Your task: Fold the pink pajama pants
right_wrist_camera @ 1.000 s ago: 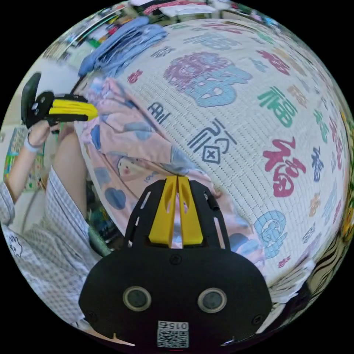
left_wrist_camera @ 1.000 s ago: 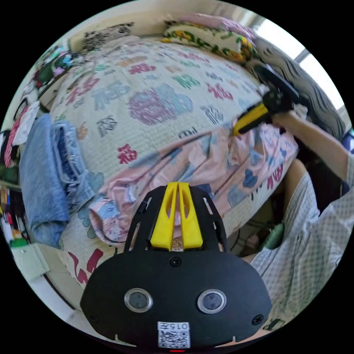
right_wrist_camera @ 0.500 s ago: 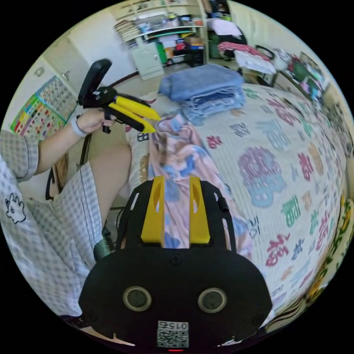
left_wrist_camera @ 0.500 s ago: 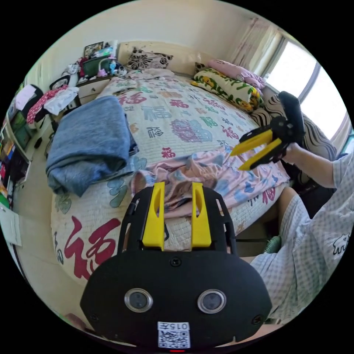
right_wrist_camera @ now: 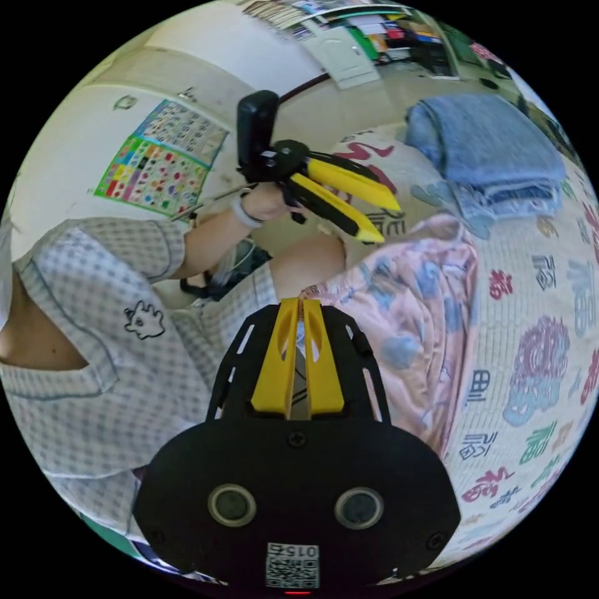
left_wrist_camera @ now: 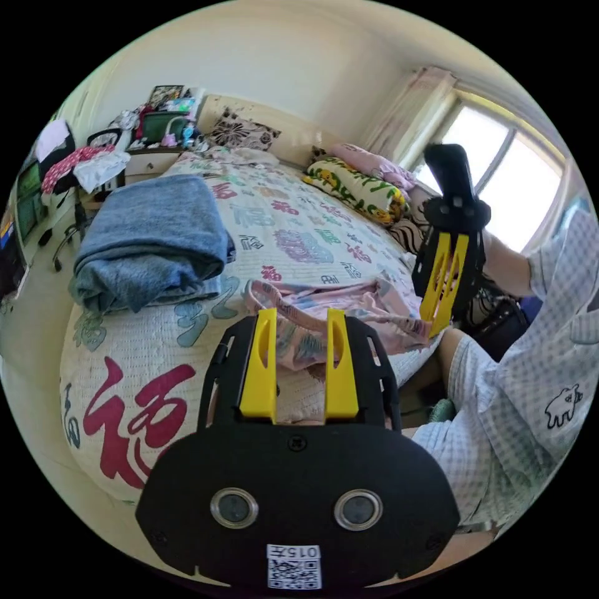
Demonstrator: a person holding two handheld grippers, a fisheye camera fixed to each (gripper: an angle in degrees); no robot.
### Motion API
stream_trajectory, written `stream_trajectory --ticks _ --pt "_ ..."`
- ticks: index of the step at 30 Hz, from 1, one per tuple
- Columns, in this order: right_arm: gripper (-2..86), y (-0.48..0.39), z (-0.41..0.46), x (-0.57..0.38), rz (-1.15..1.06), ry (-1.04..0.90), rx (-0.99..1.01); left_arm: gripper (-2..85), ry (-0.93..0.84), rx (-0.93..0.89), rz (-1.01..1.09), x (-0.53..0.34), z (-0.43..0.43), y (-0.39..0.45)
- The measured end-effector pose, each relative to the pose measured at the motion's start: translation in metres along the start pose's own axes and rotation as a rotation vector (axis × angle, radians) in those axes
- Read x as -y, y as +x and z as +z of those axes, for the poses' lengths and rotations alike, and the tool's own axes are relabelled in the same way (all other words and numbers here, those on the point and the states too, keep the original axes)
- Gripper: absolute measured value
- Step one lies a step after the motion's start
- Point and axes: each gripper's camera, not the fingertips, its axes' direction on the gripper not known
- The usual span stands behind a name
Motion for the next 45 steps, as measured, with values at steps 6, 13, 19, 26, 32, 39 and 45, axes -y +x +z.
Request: stream_trajectory --ticks 6,13,19,26,32,39,45 --pt "0.2 0.079 0.055 0.084 0.023 -0.039 -0.029 4.9 -0.329 0.02 0.002 -0.012 0.015 -0.037" --pt "0.2 0.205 0.139 0.153 0.183 -0.164 -0.176 5.8 -0.223 0.075 -0.175 -0.046 -0.051 -0.067" --pt "0.2 0.226 0.175 0.165 0.159 -0.19 -0.19 8.6 0.037 -0.064 -0.142 -0.033 -0.081 -0.065" --pt "0.2 0.222 0.177 0.145 0.101 -0.106 -0.062 4.1 -0.355 -0.119 0.0 -0.03 -0.035 -0.051" --pt "0.3 0.18 0.212 0.142 -0.15 -0.222 0.107 3.6 -0.13 -0.197 0.028 -0.059 -0.116 -0.043" --pt "0.2 0.153 0.249 0.136 -0.216 -0.239 0.189 11.5 -0.063 -0.227 0.222 -0.04 -0.128 -0.066" --pt "0.2 0.161 0.266 0.139 -0.186 -0.226 0.211 6.8 -0.345 -0.4 0.637 -0.015 -0.086 -0.028"
